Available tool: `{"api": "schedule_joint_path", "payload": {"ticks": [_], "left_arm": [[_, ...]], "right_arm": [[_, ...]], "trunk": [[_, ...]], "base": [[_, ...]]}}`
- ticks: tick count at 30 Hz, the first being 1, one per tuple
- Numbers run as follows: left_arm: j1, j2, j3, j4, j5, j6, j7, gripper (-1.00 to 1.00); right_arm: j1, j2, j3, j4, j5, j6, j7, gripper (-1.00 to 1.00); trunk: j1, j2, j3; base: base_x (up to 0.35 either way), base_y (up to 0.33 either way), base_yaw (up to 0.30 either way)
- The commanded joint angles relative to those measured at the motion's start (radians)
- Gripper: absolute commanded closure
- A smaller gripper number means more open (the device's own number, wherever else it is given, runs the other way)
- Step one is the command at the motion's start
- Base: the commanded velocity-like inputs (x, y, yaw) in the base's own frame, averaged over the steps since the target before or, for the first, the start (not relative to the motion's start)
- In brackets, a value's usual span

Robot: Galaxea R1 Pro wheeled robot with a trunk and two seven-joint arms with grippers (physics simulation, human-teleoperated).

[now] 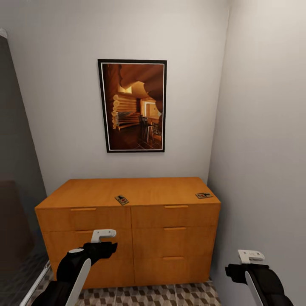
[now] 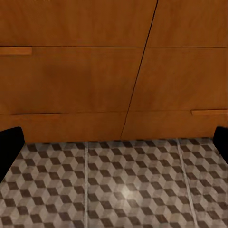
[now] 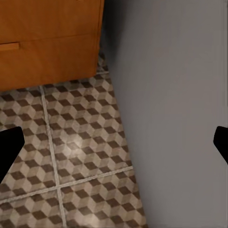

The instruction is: Take the four mousetraps from the cabinet in the bathroom and place them on the bathroom floor. Make sure all four end up on the same floor surface, and ensure that at least two of them are either under or directly next to the same bathroom sink.

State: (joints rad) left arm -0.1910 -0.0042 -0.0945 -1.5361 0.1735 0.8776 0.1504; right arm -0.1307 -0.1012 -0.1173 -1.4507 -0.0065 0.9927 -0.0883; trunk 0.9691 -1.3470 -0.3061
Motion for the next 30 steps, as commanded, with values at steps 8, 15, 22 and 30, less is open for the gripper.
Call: {"api": "schedule_joint_path", "payload": {"ticks": [8,15,22,30], "left_arm": [[-0.008,0.000,-0.003,-0.002,0.005,-0.062,0.018,-1.00],[-0.052,-0.002,-0.005,-0.005,-0.012,-0.119,0.021,-1.00],[-0.244,-0.035,-0.006,-0.007,-0.014,-0.125,0.018,-1.00],[-0.473,-0.120,-0.007,-0.003,-0.050,-0.108,0.021,-1.00]], "right_arm": [[-0.002,-0.018,0.005,-0.048,-0.001,0.006,-0.006,-1.00],[-0.078,-0.021,0.008,-0.080,0.000,0.055,-0.010,-1.00],[-0.194,-0.019,0.008,-0.084,-0.001,0.055,-0.029,-1.00],[-0.308,-0.015,0.010,-0.085,0.000,0.055,-0.055,-1.00]], "trunk": [[0.000,-0.001,-0.001],[0.000,-0.001,-0.001],[0.000,-0.001,-0.001],[0.000,-0.001,-0.001]], "base": [[-0.010,0.000,0.000],[-0.001,0.000,0.000],[0.000,0.000,0.000],[0.000,0.000,0.000]]}}
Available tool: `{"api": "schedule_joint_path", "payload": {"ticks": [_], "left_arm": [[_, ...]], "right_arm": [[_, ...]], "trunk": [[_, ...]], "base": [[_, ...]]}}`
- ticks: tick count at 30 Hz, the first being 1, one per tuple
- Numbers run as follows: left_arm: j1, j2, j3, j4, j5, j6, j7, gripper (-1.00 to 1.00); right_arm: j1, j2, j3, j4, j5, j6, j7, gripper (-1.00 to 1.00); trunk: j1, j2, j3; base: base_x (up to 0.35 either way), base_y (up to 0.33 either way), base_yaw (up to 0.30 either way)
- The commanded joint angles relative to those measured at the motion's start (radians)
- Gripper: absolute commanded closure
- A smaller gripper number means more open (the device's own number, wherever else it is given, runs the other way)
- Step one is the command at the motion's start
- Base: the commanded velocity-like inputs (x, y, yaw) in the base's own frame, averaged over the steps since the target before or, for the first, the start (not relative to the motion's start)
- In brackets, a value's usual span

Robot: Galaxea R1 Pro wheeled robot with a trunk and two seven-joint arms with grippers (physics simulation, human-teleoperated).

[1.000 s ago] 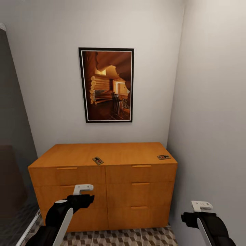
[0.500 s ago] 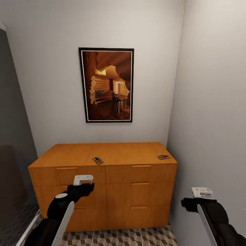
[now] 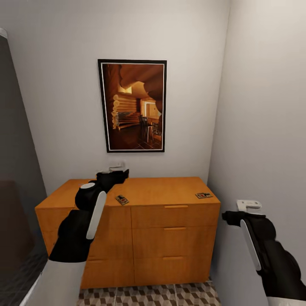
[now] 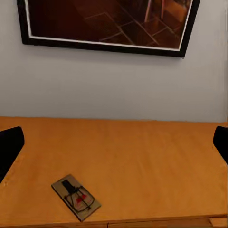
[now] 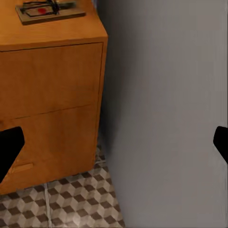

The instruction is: Take the four mousetraps from the cabinet in the bathroom and place them on the bathroom floor. Make sure all four end up on the same floor surface, and ensure that at least two of them are either under or directly next to the same bathroom sink.

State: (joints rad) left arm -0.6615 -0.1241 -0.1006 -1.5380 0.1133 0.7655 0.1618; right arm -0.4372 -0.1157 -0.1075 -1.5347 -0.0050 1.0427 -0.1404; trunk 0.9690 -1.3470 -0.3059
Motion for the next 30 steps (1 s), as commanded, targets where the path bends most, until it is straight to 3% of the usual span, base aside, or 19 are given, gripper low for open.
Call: {"api": "schedule_joint_path", "payload": {"ticks": [1,5,11,17,22,25,30], "left_arm": [[-0.027,-0.004,-0.001,0.001,-0.006,0.012,0.010,-1.00],[-0.133,-0.016,0.000,0.014,-0.091,0.080,0.006,-1.00],[-0.190,-0.015,0.004,0.048,-0.139,0.181,-0.001,-1.00],[-0.232,-0.010,0.008,0.180,-0.150,0.262,-0.005,-1.00],[-0.249,-0.009,0.011,0.243,-0.151,0.279,-0.007,-1.00],[-0.252,-0.009,0.009,0.250,-0.152,0.282,-0.008,-1.00],[-0.254,-0.011,0.006,0.254,-0.154,0.282,-0.008,-1.00]], "right_arm": [[-0.018,0.000,0.001,0.000,-0.002,0.004,-0.007,-1.00],[-0.106,0.005,0.003,0.005,-0.002,0.004,-0.028,-1.00],[-0.203,0.026,0.013,0.013,0.002,0.004,-0.044,-1.00],[-0.344,0.128,0.112,0.099,0.054,0.004,-0.118,-1.00],[-0.456,0.217,0.154,0.224,0.093,0.004,-0.214,-1.00],[-0.515,0.255,0.161,0.300,0.100,0.004,-0.242,-1.00],[-0.614,0.290,0.167,0.477,0.102,0.004,-0.261,-1.00]], "trunk": [[0.000,-0.001,-0.001],[0.000,-0.001,-0.001],[0.000,-0.001,-0.001],[0.000,-0.001,-0.001],[0.000,-0.001,-0.001],[0.000,-0.001,-0.001],[0.000,-0.001,-0.001]], "base": [[0.000,0.000,0.000],[0.000,0.000,0.000],[0.000,0.000,0.000],[0.000,0.000,0.000],[0.000,0.000,0.000],[0.000,0.000,0.000],[0.000,0.000,0.000]]}}
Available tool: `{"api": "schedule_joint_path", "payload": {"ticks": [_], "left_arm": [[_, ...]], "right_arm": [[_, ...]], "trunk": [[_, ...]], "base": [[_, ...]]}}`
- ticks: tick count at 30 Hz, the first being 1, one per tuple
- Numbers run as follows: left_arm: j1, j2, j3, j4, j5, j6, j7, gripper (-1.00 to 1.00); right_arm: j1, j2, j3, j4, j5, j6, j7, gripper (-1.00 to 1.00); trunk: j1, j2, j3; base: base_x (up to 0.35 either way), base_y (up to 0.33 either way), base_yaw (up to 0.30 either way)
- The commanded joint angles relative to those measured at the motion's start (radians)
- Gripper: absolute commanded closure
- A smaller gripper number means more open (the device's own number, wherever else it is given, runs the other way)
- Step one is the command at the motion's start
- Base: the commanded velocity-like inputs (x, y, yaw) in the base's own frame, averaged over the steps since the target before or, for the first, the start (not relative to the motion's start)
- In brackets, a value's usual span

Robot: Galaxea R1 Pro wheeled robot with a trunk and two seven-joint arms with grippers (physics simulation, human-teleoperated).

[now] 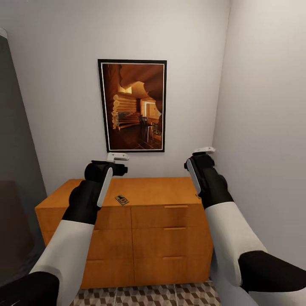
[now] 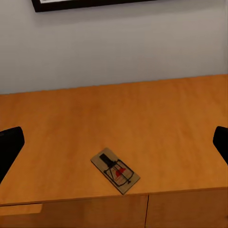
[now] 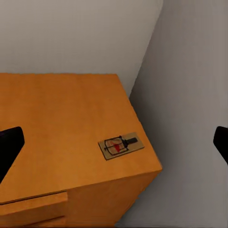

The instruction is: Take the four mousetraps from the cabinet in the bathroom and place them on the bathroom floor. Make sure all four end up on the same floor surface, and ensure that at least two of them are either under or directly next to the same bathroom sink.

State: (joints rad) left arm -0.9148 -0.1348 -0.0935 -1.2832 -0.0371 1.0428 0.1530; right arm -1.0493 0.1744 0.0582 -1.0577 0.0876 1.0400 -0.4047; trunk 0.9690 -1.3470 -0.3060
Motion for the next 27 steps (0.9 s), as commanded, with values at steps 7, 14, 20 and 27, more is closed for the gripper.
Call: {"api": "schedule_joint_path", "payload": {"ticks": [7,14,20,27], "left_arm": [[-0.001,-0.006,0.000,0.002,-0.006,0.004,0.001,-1.00],[-0.001,-0.005,0.002,0.008,-0.004,0.004,0.001,-1.00],[-0.002,-0.006,0.002,0.006,-0.001,0.004,0.001,-1.00],[-0.001,-0.006,0.002,0.010,0.003,0.004,0.000,-1.00]], "right_arm": [[-0.059,0.000,0.002,0.108,0.013,0.007,0.000,-1.00],[-0.068,0.000,-0.009,0.125,0.014,0.007,-0.001,-1.00],[-0.070,0.000,-0.020,0.129,0.019,0.007,-0.003,-1.00],[-0.070,0.000,-0.018,0.129,0.020,0.007,-0.003,-1.00]], "trunk": [[0.000,-0.001,-0.001],[0.000,-0.001,-0.001],[0.000,-0.001,-0.001],[0.000,-0.001,-0.001]], "base": [[0.005,0.000,0.000],[0.178,0.025,0.000],[0.296,0.011,0.000],[0.184,0.002,0.000]]}}
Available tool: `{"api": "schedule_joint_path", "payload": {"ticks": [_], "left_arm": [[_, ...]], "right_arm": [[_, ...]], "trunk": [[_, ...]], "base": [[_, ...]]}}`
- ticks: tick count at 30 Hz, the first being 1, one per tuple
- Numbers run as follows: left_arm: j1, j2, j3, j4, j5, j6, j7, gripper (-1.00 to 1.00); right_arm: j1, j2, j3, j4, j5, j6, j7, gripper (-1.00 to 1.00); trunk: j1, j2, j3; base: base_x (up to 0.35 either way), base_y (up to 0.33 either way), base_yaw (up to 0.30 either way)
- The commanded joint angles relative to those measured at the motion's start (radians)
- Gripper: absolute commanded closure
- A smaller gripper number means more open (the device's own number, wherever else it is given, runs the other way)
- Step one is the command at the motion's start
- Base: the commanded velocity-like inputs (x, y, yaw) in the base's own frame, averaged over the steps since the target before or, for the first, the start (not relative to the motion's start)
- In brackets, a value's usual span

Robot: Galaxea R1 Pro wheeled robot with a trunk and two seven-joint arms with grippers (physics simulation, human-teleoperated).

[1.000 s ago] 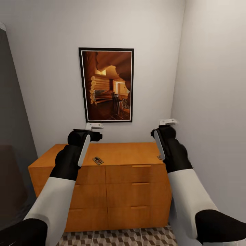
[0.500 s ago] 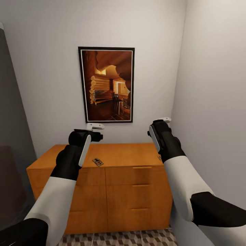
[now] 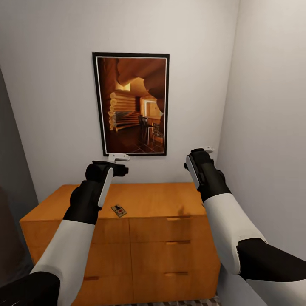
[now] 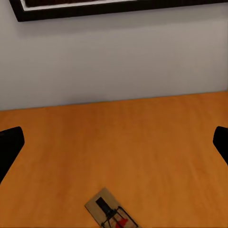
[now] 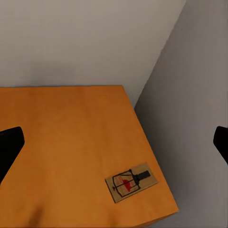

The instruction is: Take the four mousetraps from the cabinet in the bathroom and place them on the bathroom floor. Make sure all four end up on the same floor surface, and ensure that at least two of them are either under or directly next to the same bathroom sink.

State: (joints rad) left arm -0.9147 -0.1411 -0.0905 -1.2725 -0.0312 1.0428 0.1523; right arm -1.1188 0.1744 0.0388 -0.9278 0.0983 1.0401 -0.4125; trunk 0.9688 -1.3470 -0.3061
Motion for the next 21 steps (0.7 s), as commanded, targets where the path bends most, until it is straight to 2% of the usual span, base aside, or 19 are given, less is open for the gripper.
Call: {"api": "schedule_joint_path", "payload": {"ticks": [1,12,15,19,21], "left_arm": [[-0.001,0.000,-0.001,0.000,-0.002,0.004,0.001,-1.00],[0.002,0.000,0.000,0.012,0.001,0.004,0.001,-1.00],[0.003,-0.017,-0.004,0.029,0.021,0.000,-0.001,-1.00],[0.003,-0.017,-0.004,0.042,0.046,0.000,-0.001,-1.00],[0.003,-0.015,-0.004,0.031,0.049,0.000,-0.002,-1.00]], "right_arm": [[-0.001,0.000,0.001,0.000,0.009,0.007,0.005,-1.00],[-0.001,0.000,0.003,0.000,0.008,0.007,0.005,-1.00],[-0.018,-0.017,-0.014,0.017,-0.006,0.007,-0.012,-1.00],[-0.026,-0.038,-0.036,0.039,-0.023,0.007,-0.035,-1.00],[-0.015,-0.026,-0.048,0.050,-0.036,0.007,-0.046,-1.00]], "trunk": [[0.000,-0.001,-0.001],[0.000,-0.001,-0.001],[0.000,-0.001,-0.001],[0.000,-0.001,-0.001],[0.000,-0.001,-0.001]], "base": [[0.067,0.001,0.000],[0.018,0.000,0.000],[0.000,0.000,0.000],[0.000,0.000,0.000],[0.000,0.000,0.000]]}}
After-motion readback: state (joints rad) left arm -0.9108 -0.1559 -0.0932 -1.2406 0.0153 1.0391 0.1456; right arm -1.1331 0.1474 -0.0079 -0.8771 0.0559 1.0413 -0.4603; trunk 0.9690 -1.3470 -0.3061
